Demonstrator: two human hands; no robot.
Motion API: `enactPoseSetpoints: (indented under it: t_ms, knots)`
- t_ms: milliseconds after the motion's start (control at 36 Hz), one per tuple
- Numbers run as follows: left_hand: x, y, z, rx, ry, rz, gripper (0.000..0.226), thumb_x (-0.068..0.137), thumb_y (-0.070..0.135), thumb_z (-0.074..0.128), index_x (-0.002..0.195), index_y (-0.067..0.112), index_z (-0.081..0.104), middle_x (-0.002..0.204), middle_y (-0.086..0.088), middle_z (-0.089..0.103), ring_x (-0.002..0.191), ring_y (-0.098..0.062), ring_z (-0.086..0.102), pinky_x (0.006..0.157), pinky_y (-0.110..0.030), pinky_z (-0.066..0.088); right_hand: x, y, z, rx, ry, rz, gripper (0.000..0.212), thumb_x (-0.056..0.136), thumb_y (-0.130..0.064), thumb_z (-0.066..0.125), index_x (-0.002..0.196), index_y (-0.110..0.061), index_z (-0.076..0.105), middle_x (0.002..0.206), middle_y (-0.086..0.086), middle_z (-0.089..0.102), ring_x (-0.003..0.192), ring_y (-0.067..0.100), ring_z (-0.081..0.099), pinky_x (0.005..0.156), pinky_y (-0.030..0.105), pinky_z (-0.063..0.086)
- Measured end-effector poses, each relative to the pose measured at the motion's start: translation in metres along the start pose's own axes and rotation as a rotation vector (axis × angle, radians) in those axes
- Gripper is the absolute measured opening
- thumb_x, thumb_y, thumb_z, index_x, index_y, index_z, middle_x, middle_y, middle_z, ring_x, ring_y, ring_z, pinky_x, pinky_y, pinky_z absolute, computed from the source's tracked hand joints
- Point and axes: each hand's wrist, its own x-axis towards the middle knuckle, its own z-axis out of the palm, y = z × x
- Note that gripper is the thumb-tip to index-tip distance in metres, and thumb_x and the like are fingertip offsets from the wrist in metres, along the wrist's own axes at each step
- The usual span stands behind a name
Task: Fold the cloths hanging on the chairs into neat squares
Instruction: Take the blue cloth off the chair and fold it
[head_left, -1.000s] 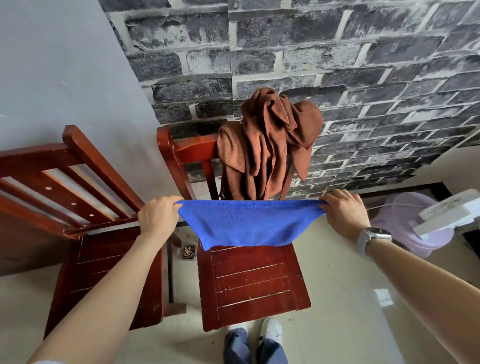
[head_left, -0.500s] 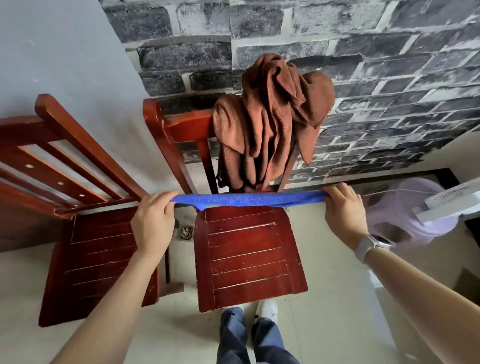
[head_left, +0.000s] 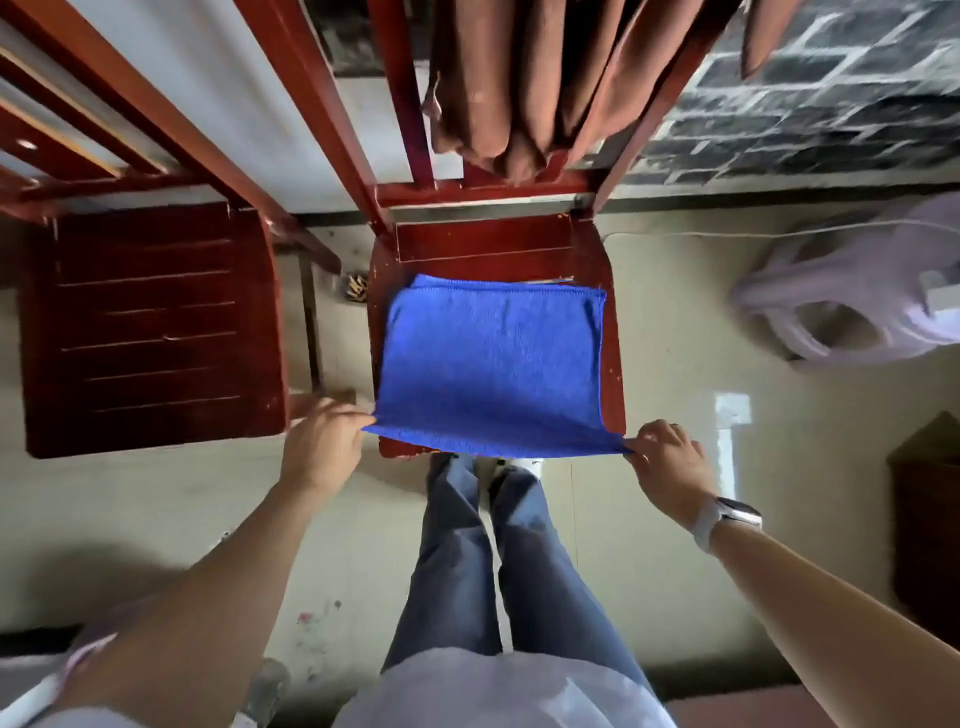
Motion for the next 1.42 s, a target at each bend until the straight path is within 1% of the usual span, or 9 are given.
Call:
enactPoseSetpoints:
  t_ms: [83, 333, 556, 750, 889, 1000, 1111, 1278, 1417]
  knots:
    - [-0.003, -0.006, 0.036, 0.046, -0.176, -0.046, 0.03, 0.084, 0.004, 0.055, 0.107, 0.017, 0.069, 0.109, 0.0, 0.067, 0.112, -0.022, 0.051, 0.079, -0.037, 0.047, 0.001, 0.002, 0.032, -0.065, -0.183, 0.055, 0.031, 0.096, -0.024, 0.04, 0.123, -0.024, 0.057, 0.124, 0.004, 0.05, 0.121, 0.024, 0.04, 0.096, 0.035, 0.033]
    - [0.013, -0.024, 0.091, 0.063, -0.561, -0.087, 0.043, 0.081, 0.015, 0.054, 0.124, 0.023, 0.057, 0.125, -0.002, 0.057, 0.119, -0.026, 0.043, 0.093, -0.038, 0.042, 0.015, 0.001, 0.09, -0.038, -0.441, 0.117, 0.04, 0.092, -0.019, 0.038, 0.126, -0.033, 0.05, 0.135, -0.004, 0.043, 0.129, 0.016, 0.033, 0.103, 0.033, 0.027]
    - [0.094, -0.013, 0.101, -0.099, -0.241, -0.097, 0.035, 0.089, 0.01, 0.049, 0.124, 0.006, 0.053, 0.124, -0.016, 0.053, 0.114, -0.035, 0.05, 0.095, -0.04, 0.04, 0.091, -0.011, 0.086, 0.22, -0.141, 0.168, 0.034, 0.091, -0.012, 0.043, 0.121, -0.016, 0.058, 0.129, 0.008, 0.051, 0.12, 0.028, 0.046, 0.1, 0.038, 0.039]
    - [0.17, -0.01, 0.107, 0.013, -0.004, 0.016, 0.052, 0.089, 0.01, 0.049, 0.139, 0.006, 0.034, 0.147, -0.015, 0.028, 0.132, -0.037, 0.027, 0.105, -0.048, 0.028, 0.173, -0.027, 0.057, 0.273, 0.203, 0.107, 0.038, 0.088, -0.006, 0.043, 0.124, -0.01, 0.053, 0.122, 0.018, 0.047, 0.111, 0.038, 0.045, 0.091, 0.044, 0.042]
    - [0.201, -0.015, 0.103, 0.007, 0.064, 0.077, 0.037, 0.087, 0.01, 0.053, 0.123, 0.004, 0.052, 0.114, -0.02, 0.056, 0.112, -0.038, 0.042, 0.095, -0.047, 0.035, 0.21, -0.028, 0.042, 0.119, 0.3, 0.082, 0.041, 0.09, -0.01, 0.042, 0.13, -0.015, 0.046, 0.132, 0.015, 0.041, 0.116, 0.036, 0.039, 0.092, 0.045, 0.036]
    - [0.207, -0.019, 0.098, -0.012, 0.124, 0.065, 0.016, 0.083, 0.011, 0.061, 0.098, 0.006, 0.06, 0.087, -0.015, 0.06, 0.094, -0.036, 0.049, 0.083, -0.043, 0.037, 0.222, -0.023, 0.04, 0.025, 0.263, 0.102, 0.035, 0.089, -0.015, 0.045, 0.125, -0.014, 0.049, 0.128, 0.015, 0.045, 0.116, 0.035, 0.039, 0.093, 0.043, 0.033]
    - [0.207, -0.023, 0.092, -0.042, 0.112, 0.132, 0.007, 0.081, 0.013, 0.064, 0.081, 0.007, 0.061, 0.086, -0.013, 0.059, 0.088, -0.035, 0.054, 0.077, -0.041, 0.04, 0.225, -0.017, 0.038, 0.004, 0.21, 0.142, 0.033, 0.088, -0.019, 0.047, 0.119, -0.012, 0.051, 0.124, 0.016, 0.047, 0.116, 0.034, 0.039, 0.094, 0.042, 0.031]
    - [0.216, -0.018, 0.087, -0.06, -0.084, 0.349, 0.008, 0.079, 0.011, 0.068, 0.079, 0.01, 0.06, 0.137, -0.003, 0.049, 0.132, -0.027, 0.032, 0.106, -0.036, 0.027, 0.225, -0.009, 0.035, 0.098, 0.239, 0.111, 0.025, 0.085, -0.021, 0.051, 0.103, -0.008, 0.059, 0.122, 0.017, 0.046, 0.113, 0.036, 0.04, 0.093, 0.044, 0.034]
    - [0.227, -0.013, 0.086, -0.049, -0.126, 0.35, 0.009, 0.078, 0.014, 0.069, 0.08, 0.009, 0.063, 0.11, -0.006, 0.06, 0.121, -0.025, 0.039, 0.097, -0.036, 0.033, 0.228, -0.008, 0.027, 0.16, 0.214, 0.07, 0.022, 0.081, -0.014, 0.052, 0.1, -0.008, 0.061, 0.115, 0.015, 0.052, 0.111, 0.033, 0.043, 0.092, 0.039, 0.033]
